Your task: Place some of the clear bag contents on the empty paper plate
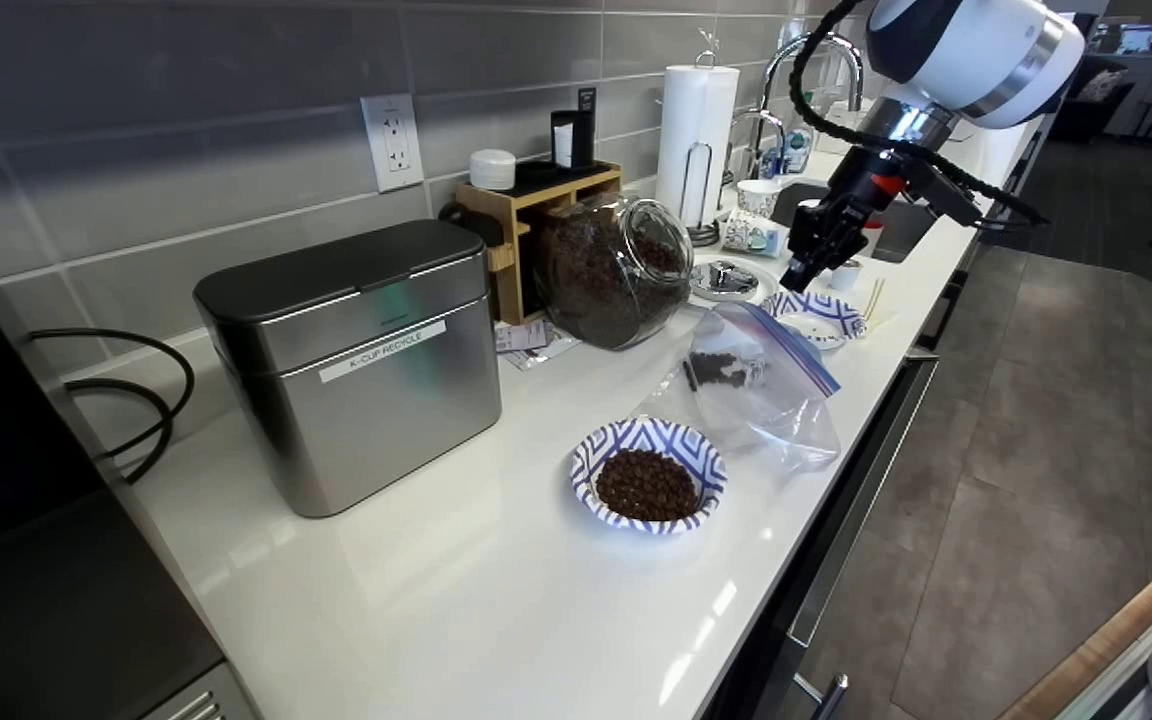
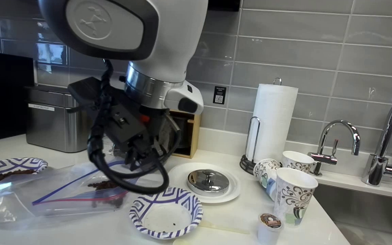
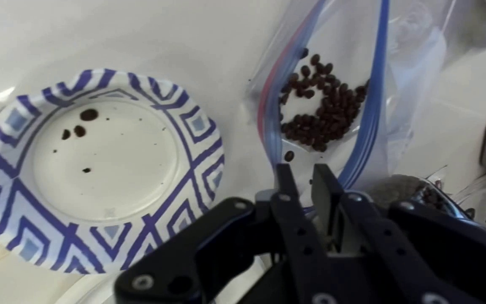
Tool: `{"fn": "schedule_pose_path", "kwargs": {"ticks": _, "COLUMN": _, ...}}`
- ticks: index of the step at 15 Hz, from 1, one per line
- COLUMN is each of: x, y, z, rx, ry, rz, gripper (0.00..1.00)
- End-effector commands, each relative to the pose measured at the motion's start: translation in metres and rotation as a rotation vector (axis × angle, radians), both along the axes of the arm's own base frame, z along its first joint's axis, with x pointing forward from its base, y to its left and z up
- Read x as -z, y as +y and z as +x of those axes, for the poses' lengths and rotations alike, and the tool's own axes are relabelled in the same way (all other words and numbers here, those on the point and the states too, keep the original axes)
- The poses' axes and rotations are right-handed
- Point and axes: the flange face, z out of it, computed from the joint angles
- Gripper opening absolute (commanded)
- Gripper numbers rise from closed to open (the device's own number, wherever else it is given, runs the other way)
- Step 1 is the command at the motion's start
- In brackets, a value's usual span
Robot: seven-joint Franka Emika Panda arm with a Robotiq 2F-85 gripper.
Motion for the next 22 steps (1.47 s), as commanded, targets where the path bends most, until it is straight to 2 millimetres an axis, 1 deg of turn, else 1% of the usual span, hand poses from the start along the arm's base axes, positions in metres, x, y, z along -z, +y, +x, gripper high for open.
{"fn": "schedule_pose_path", "kwargs": {"ticks": 1, "x": 0.01, "y": 0.017, "z": 0.004, "rx": -0.011, "ry": 0.021, "rz": 0.096, "gripper": 0.0}}
{"fn": "schedule_pose_path", "kwargs": {"ticks": 4, "x": 0.02, "y": 0.029, "z": 0.003, "rx": -0.023, "ry": 0.05, "rz": 0.122, "gripper": 0.0}}
{"fn": "schedule_pose_path", "kwargs": {"ticks": 7, "x": 0.033, "y": 0.038, "z": 0.003, "rx": -0.038, "ry": 0.078, "rz": 0.11, "gripper": 0.0}}
{"fn": "schedule_pose_path", "kwargs": {"ticks": 14, "x": 0.057, "y": 0.055, "z": 0.005, "rx": -0.063, "ry": 0.121, "rz": 0.074, "gripper": 0.0}}
{"fn": "schedule_pose_path", "kwargs": {"ticks": 17, "x": 0.059, "y": 0.053, "z": 0.006, "rx": -0.068, "ry": 0.128, "rz": 0.056, "gripper": 0.0}}
{"fn": "schedule_pose_path", "kwargs": {"ticks": 22, "x": 0.048, "y": 0.038, "z": 0.002, "rx": -0.06, "ry": 0.113, "rz": 0.025, "gripper": 0.0}}
